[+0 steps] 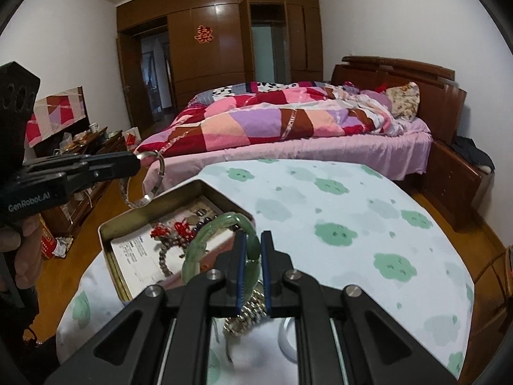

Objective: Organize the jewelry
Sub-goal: 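Lift both bangles with both tools and carry them over the tin box, then lower both bangles into the tin box and open both tools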

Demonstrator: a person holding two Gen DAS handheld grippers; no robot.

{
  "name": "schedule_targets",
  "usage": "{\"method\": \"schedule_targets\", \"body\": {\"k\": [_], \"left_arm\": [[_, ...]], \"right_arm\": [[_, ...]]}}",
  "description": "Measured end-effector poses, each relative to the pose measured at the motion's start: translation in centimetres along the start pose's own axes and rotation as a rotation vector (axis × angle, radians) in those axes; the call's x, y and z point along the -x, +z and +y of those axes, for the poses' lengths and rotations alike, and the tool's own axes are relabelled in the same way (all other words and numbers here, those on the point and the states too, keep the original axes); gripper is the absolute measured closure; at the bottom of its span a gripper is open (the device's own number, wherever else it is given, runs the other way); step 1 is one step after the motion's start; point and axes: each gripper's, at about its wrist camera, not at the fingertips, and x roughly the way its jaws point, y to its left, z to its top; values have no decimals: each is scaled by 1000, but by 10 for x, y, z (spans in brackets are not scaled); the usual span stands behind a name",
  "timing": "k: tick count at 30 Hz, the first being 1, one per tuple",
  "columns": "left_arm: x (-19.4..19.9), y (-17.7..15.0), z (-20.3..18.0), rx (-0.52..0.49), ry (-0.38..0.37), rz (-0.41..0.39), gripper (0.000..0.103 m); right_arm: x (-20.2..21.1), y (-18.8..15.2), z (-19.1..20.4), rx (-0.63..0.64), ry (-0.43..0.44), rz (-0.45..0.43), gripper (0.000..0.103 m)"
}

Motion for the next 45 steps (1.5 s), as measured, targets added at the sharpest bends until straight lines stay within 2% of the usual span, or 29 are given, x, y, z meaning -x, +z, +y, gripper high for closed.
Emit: {"method": "schedule_targets", "body": {"k": [13, 24, 32, 45], "left_arm": [[-6, -13, 39, 69, 71, 26, 97], [-22, -28, 48, 76, 89, 77, 97], [-39, -40, 51, 82, 98, 122, 97], [-53, -51, 53, 78, 110, 160, 97]], "right_arm": [[-28, 20, 33, 72, 61, 15, 92], [-47, 24, 55, 111, 87, 40, 92], [-70, 18, 62, 128, 82, 90, 92], [-82, 10, 69, 153, 50, 117, 92]]}}
